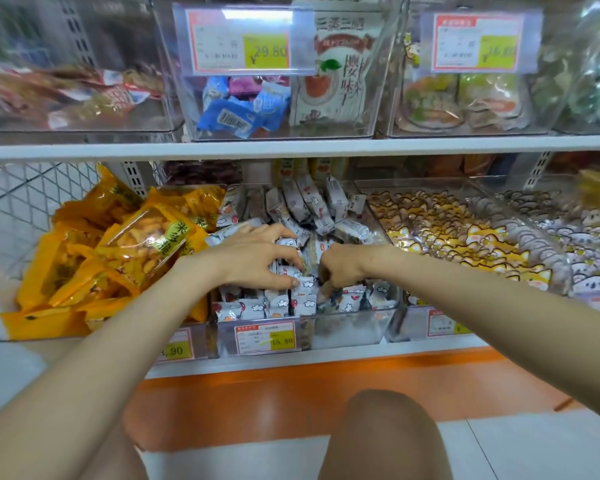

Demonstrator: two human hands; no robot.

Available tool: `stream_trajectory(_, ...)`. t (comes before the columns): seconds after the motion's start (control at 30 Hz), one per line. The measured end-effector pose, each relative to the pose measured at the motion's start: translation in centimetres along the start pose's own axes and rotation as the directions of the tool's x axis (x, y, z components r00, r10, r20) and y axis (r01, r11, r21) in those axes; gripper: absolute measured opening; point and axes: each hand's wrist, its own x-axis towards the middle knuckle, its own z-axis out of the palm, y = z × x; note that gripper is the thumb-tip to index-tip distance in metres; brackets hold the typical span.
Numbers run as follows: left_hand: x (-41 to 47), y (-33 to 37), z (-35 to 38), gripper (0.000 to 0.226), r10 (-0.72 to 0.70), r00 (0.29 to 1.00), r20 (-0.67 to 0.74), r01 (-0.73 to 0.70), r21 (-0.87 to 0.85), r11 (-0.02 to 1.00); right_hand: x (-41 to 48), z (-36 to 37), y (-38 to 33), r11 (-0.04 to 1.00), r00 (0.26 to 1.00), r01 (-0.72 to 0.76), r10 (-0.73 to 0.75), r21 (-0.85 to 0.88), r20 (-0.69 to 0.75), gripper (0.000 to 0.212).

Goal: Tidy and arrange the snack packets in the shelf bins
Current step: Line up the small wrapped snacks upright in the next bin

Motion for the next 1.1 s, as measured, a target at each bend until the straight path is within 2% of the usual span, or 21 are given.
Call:
stream_trajectory(0.1,-0.1,-0.1,0.1,0.038,0.007,1.0,-0.014,-0.007,0.003,1.0,0.7,0.4,-0.6,0.996,0.997,-0.063,0.066,-0.063,0.048,0.049)
stream_trajectory(0.2,-0.1,0.0,0.1,0.039,0.007,1.0,-0.022,-0.007,0.016,1.0,1.1,1.0,-1.1,0.985,0.993,-0.115,0.115,-0.132,-0.009,0.053)
stream_trajectory(0.3,-0.1,-0.1,0.1,0.038,0.011,1.0,-0.022,-0.011,0.02,1.0,1.0,1.4,-1.3,0.976,0.988,-0.147,0.137,-0.158,-0.073,0.046)
stream_trajectory(0.37,-0.2,0.0,0.0,0.037,0.01,1.0,-0.02,-0.01,0.014,1.0,0.7,1.3,-1.4,0.979,0.985,-0.157,0.146,-0.132,-0.091,0.038)
stream_trajectory(0.47,-0.3,0.0,0.0,0.036,-0.001,1.0,-0.027,0.001,-0.002,1.0,-0.2,0.9,-1.6,0.985,0.982,-0.16,0.153,-0.058,-0.111,0.037)
stream_trajectory(0.67,-0.2,-0.3,0.0,0.034,-0.004,0.996,-0.089,0.0,-0.047,0.999,-2.9,0.0,-1.8,0.992,0.96,-0.124,0.127,0.027,-0.248,0.032)
stream_trajectory(0.87,0.7,-0.1,-0.2,0.02,-0.077,0.954,-0.288,-0.003,-0.266,0.964,-4.4,-0.2,-1.3,0.988,0.918,-0.103,0.139,0.114,-0.372,0.027)
stream_trajectory(1.0,2.0,0.4,0.0,0.026,-0.143,0.961,-0.236,0.032,-0.419,0.907,-4.7,-0.1,-0.9,0.988,0.904,-0.062,0.115,0.142,-0.412,0.028)
stream_trajectory(1.1,2.7,0.3,-0.2,0.023,-0.169,0.968,-0.185,0.101,-0.331,0.938,-4.7,0.4,-0.7,0.991,0.912,-0.041,0.088,0.126,-0.4,0.028)
